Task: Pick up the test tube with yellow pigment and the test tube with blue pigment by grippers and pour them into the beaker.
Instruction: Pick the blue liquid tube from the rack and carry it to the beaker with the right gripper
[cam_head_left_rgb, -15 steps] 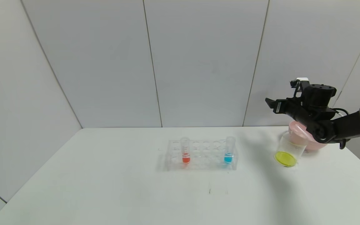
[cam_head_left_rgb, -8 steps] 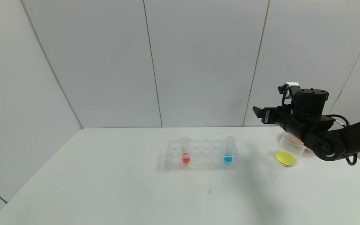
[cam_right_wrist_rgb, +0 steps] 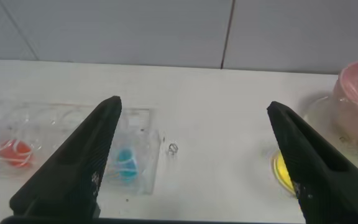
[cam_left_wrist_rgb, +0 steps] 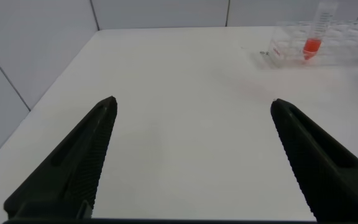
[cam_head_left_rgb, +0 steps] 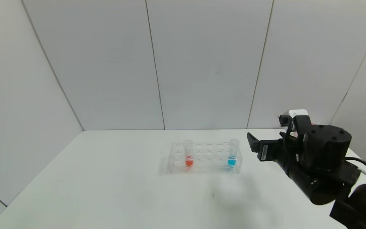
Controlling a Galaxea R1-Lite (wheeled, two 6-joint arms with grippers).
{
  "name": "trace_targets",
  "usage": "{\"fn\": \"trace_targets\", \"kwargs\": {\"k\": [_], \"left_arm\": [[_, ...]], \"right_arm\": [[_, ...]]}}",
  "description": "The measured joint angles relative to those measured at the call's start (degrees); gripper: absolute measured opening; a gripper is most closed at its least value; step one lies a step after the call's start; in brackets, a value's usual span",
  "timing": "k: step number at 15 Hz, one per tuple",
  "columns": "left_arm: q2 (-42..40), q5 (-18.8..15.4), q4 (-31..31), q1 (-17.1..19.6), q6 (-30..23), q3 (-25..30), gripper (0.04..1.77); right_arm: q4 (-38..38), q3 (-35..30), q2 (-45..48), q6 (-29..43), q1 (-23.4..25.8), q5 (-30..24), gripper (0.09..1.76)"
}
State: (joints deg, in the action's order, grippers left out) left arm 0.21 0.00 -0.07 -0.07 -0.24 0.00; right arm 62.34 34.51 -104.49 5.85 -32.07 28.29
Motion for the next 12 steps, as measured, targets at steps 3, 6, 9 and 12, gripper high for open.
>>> {"fn": "trace_targets", "kwargs": {"k": [3,6,9,12], "left_arm": [[0.0,0.0,0.0,0.0,0.0,0.0,1.76],[0.0,0.0,0.0,0.0,0.0,0.0,1.76],[0.0,0.0,0.0,0.0,0.0,0.0,1.76],[0.0,0.0,0.0,0.0,0.0,0.0,1.76]], "right_arm": [[4.0,-6.2,0.8,2.3,-8.4,8.4,1.70],[4.5,-9.2,0.7,5.7,-14.0,11.9,1.70],[4.7,-9.5,-0.7,7.1,-16.7,14.6,1.70],[8.5,-8.9,-3.9,6.9,-17.5,15.5,1.70]]}}
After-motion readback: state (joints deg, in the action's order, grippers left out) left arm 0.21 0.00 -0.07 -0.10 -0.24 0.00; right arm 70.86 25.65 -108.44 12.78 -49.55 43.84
